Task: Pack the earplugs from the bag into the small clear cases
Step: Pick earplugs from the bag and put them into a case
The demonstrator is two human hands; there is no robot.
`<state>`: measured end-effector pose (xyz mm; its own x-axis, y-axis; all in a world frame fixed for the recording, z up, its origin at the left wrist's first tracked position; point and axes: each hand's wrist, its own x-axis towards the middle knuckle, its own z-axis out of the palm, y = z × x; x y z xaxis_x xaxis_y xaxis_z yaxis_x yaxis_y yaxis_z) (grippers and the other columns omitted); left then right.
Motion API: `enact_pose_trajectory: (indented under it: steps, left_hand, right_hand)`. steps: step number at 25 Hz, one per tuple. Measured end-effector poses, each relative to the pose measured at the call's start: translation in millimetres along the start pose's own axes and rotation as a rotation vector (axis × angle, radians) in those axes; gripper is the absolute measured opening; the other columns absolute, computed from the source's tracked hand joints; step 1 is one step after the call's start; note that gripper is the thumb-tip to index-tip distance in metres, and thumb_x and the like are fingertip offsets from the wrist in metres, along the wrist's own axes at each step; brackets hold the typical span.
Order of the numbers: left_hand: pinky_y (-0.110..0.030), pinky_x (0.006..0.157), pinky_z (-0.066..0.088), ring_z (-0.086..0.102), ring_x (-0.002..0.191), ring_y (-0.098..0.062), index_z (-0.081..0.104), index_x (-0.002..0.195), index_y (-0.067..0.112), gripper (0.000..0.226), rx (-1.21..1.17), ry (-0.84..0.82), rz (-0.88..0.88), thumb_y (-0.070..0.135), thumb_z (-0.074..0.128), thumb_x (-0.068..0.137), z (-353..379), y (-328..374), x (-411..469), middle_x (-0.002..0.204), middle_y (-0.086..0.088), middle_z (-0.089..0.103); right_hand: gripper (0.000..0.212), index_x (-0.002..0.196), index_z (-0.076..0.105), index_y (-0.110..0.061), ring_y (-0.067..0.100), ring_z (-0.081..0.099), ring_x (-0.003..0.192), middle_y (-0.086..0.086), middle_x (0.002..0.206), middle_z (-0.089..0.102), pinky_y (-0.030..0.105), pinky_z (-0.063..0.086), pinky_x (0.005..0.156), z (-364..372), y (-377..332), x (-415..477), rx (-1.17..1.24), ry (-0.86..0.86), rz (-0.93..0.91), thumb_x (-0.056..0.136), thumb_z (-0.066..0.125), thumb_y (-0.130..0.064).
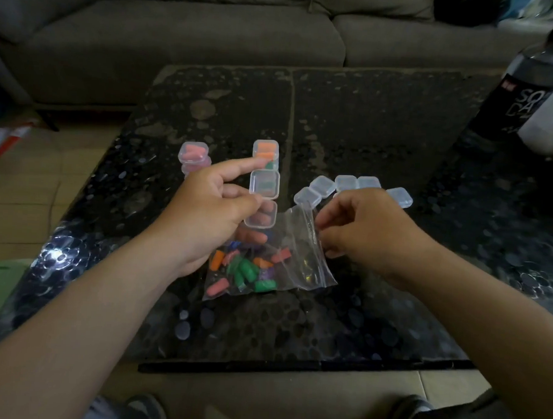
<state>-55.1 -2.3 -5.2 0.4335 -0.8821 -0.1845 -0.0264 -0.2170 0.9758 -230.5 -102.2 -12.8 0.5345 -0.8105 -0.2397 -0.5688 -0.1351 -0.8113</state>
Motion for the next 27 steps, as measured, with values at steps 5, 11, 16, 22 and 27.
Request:
enact_pose_trajectory:
  steps: [5, 11, 16, 22, 27]
  left_hand:
    - [-0.03, 0.06, 0.059, 0.077, 0.087, -0.02, 0.068, 0.121, 0.039, 0.048, 0.085, 0.002, -0.043, -0.003, 0.053, 0.102, -12, -5, -4, 0.091, -0.008, 0.079]
    - [-0.028, 0.056, 0.058, 0.076, 0.092, -0.026, 0.069, 0.104, 0.046, 0.053, 0.109, -0.041, -0.071, -0.004, 0.051, 0.102, -13, -8, -7, 0.101, -0.011, 0.078]
    - [-0.03, 0.059, 0.059, 0.077, 0.086, -0.025, 0.069, 0.109, 0.043, 0.051, 0.108, -0.037, -0.08, -0.005, 0.053, 0.101, -15, -13, -6, 0.097, -0.011, 0.078]
    - [-0.033, 0.063, 0.061, 0.078, 0.09, -0.026, 0.069, 0.122, 0.034, 0.049, 0.099, -0.033, -0.103, -0.006, 0.054, 0.1, -16, -15, -4, 0.097, -0.011, 0.079]
    - [-0.033, 0.063, 0.061, 0.078, 0.087, -0.025, 0.068, 0.127, 0.03, 0.046, 0.085, -0.062, -0.112, -0.005, 0.055, 0.1, -14, -14, -3, 0.095, -0.01, 0.079]
  right_hand:
    - [0.019, 0.082, 0.077, -0.022, 0.015, 0.074, 0.078, -0.002, 0.083, 0.076, 0.04, 0.063, 0.077, 9, 1, 2, -0.127, -0.15, 0.027, 0.087, 0.071, -0.005]
    - [0.017, 0.083, 0.079, -0.016, 0.013, 0.072, 0.057, 0.005, 0.069, 0.075, 0.024, 0.057, 0.052, 21, -3, 1, -0.171, -0.236, -0.032, 0.092, 0.069, -0.006]
    - [0.007, 0.083, 0.077, -0.021, 0.005, 0.067, 0.052, -0.003, 0.065, 0.073, 0.016, 0.048, 0.047, 30, -6, 5, -0.306, -0.244, -0.084, 0.089, 0.075, -0.019]
    - [0.006, 0.086, 0.076, -0.024, 0.002, 0.061, 0.061, -0.011, 0.071, 0.068, 0.012, 0.04, 0.047, 31, -11, 6, -0.425, -0.214, -0.118, 0.09, 0.073, -0.022]
    - [0.011, 0.082, 0.067, -0.028, 0.004, 0.061, 0.07, -0.01, 0.077, 0.067, 0.019, 0.043, 0.056, 27, -14, 1, -0.425, -0.221, -0.148, 0.092, 0.07, -0.023]
